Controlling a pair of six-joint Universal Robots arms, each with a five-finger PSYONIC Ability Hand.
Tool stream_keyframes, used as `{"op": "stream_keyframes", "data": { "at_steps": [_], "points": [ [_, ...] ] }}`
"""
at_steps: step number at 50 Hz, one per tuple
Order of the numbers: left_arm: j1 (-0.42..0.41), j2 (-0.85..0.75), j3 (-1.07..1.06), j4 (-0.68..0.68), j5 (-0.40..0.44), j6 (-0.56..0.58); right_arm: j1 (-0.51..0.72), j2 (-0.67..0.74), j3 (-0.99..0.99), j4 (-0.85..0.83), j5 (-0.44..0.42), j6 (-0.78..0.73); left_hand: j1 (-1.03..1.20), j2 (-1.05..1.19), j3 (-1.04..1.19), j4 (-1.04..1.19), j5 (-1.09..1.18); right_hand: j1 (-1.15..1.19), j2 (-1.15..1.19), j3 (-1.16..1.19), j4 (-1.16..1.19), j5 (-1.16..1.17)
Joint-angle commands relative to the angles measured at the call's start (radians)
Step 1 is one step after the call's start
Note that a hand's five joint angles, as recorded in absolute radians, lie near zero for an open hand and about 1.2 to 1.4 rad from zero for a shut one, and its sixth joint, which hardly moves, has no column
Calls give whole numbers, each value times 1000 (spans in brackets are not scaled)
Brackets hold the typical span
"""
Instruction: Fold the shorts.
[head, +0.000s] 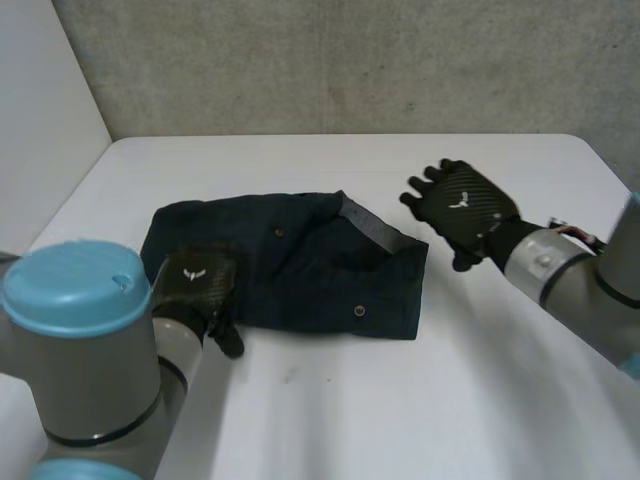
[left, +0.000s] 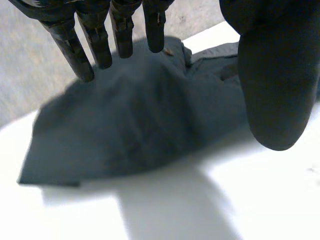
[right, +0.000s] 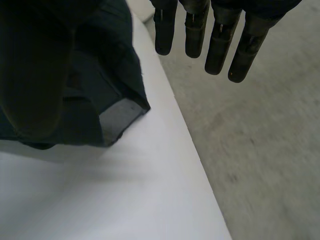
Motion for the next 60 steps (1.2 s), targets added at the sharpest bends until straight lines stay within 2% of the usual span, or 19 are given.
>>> {"op": "stream_keyframes", "data": {
  "at_steps": [1,9,13,14,16,17,19,21,27,29,33,39,44,47,50,52,54,57,60],
  "points": [
    [24,-70,-18,67,3,-69,32,208,-175,63,-87,-103,-8,-20,-15,-18,-23,139,98,89,90,95],
    [94,-189,45,130,7,-54,38,319,-241,133,-134,-250,4,-9,-3,-7,-12,221,180,171,172,177],
    [96,-258,101,130,10,-50,38,347,-245,136,-156,-299,92,79,84,81,76,546,506,496,498,502],
    [96,-276,120,127,10,-50,39,347,-247,139,-159,-305,275,262,268,265,260,788,748,738,740,744],
    [96,-284,135,126,10,-50,38,341,-245,143,-162,-298,619,606,611,608,603,1042,1001,992,993,998],
    [96,-282,141,126,10,-50,38,331,-244,153,-164,-287,885,872,878,874,870,1132,1092,1082,1084,1088],
    [94,-276,147,129,12,-50,41,316,-244,173,-157,-267,1092,1080,1085,1082,1077,1133,1093,1083,1085,1089],
    [91,-230,158,127,19,-47,39,285,-245,216,-154,-211,1157,1144,1150,1147,1142,1133,1093,1083,1085,1089],
    [91,-40,160,127,105,-14,33,115,-258,314,-130,18,1157,1145,1150,1147,1142,1133,1093,1083,1085,1089],
    [96,53,166,126,141,9,33,1,-259,331,-83,157,1157,1145,1150,1147,1142,1133,1093,1083,1085,1089],
    [140,228,186,135,191,63,30,-112,-267,369,-30,292,1157,1145,1150,1147,1142,1133,1093,1083,1085,1089],
    [176,272,259,113,277,98,41,-241,-290,578,-18,331,1157,1145,1150,1147,1142,1133,1093,1083,1085,1089],
    [183,125,330,75,331,144,88,-209,-290,589,26,348,1061,1048,1054,1050,1046,1133,1093,1083,1085,1089],
    [188,-68,426,67,322,212,208,-105,-301,563,149,406,1029,1016,1021,1018,1013,1133,1093,1083,1085,1089],
    [189,-170,482,64,313,252,291,-37,-302,506,247,449,961,949,954,951,946,1133,1093,1083,1085,1089],
    [196,-276,540,64,287,305,329,4,-301,463,296,472,823,811,816,813,808,1133,1093,1083,1085,1089],
    [214,-375,597,63,257,356,345,34,-301,436,318,491,563,550,555,552,547,1133,1093,1083,1085,1089],
    [214,-460,637,63,231,379,357,101,-311,376,344,553,328,315,321,318,313,1133,1093,1083,1085,1089],
    [202,-462,632,63,227,371,363,164,-334,324,369,607,78,66,71,68,63,1133,1093,1083,1085,1089]
  ]
}}
